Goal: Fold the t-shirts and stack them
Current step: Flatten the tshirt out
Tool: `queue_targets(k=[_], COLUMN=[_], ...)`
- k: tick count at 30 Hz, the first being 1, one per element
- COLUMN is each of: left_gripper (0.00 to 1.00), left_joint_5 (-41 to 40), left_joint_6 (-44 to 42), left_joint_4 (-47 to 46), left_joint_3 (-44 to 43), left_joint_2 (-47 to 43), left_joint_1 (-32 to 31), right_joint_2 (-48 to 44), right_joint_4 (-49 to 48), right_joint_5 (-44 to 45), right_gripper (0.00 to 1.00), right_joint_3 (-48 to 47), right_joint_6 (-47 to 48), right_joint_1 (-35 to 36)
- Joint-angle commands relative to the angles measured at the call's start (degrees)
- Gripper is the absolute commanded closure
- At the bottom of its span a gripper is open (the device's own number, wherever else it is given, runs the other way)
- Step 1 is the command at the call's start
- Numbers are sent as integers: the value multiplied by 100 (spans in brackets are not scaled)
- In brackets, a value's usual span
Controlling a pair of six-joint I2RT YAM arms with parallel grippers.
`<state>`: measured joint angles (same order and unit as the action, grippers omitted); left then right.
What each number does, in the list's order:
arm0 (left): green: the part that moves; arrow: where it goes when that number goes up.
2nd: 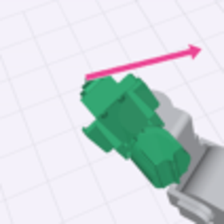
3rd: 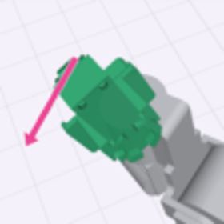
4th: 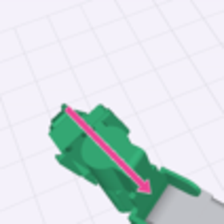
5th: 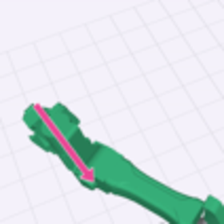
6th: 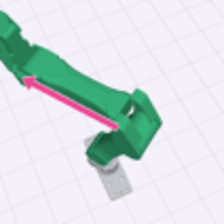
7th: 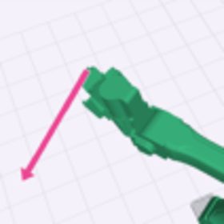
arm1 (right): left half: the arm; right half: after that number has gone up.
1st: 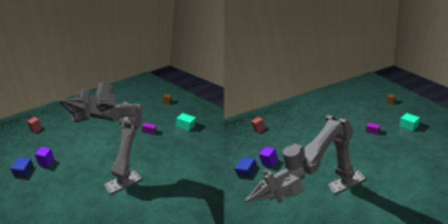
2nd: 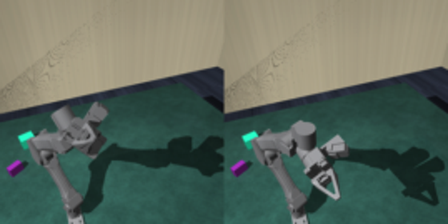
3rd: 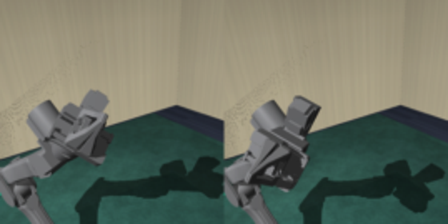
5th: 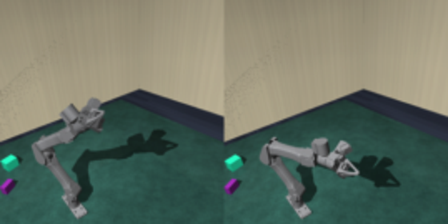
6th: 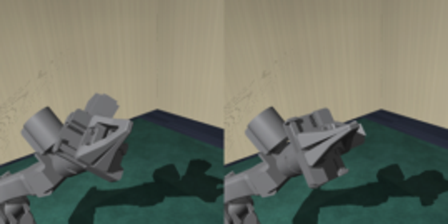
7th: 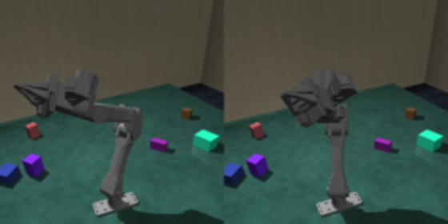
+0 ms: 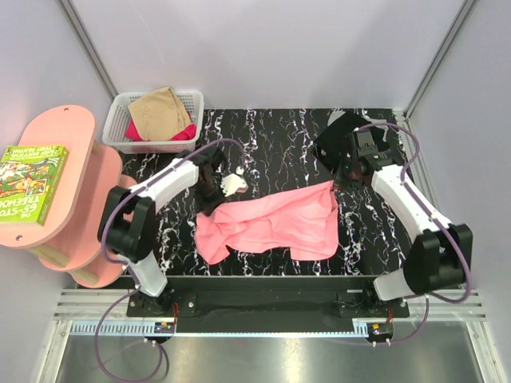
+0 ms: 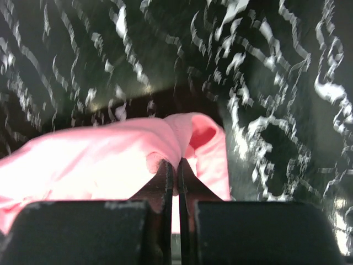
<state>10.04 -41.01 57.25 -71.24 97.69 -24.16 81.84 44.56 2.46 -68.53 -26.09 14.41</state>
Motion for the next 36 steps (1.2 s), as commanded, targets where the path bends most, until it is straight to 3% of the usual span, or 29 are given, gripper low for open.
queue_targets(k=[1, 2, 4, 8, 11, 14, 17, 28, 36], left_gripper=[59, 42, 23, 6, 2, 1, 1, 3, 4], left_joint_5=[-397, -694, -950, -1041, -557, -557, -110, -292, -433], left_joint_6=[-223, -223, -223, -56, 102, 329, 838, 990, 1034], left_joint_4=[-724, -820, -1250, -1516, -1445, -1445, -1436, -1770, -1964], left_joint_3=[-803, -864, -865, -909, -438, 248, 383, -81, -522], left_joint_2=[478, 653, 725, 166, -729, -1312, -1279, 108, 637], left_joint_1=[236, 263, 350, 369, -52, -1192, -1651, -1653, -1469], right_joint_2=[586, 735, 1105, 1351, 1509, 1606, 1659, 1405, 1097], right_joint_4=[-808, -808, -808, -826, -834, -896, -975, -1072, -1256], right_joint_5=[-26, -113, -175, -237, -359, -439, -544, -633, -808], right_gripper=[100, 100, 100, 100, 100, 100, 100, 100, 100], right_joint_3=[-661, -740, -951, -1144, -1171, -1127, -1066, -689, -266], right_joint_6=[332, 384, 464, 508, 526, 482, 403, 359, 306], right_joint_1=[-298, -316, -343, -334, -343, -343, -334, -334, -334])
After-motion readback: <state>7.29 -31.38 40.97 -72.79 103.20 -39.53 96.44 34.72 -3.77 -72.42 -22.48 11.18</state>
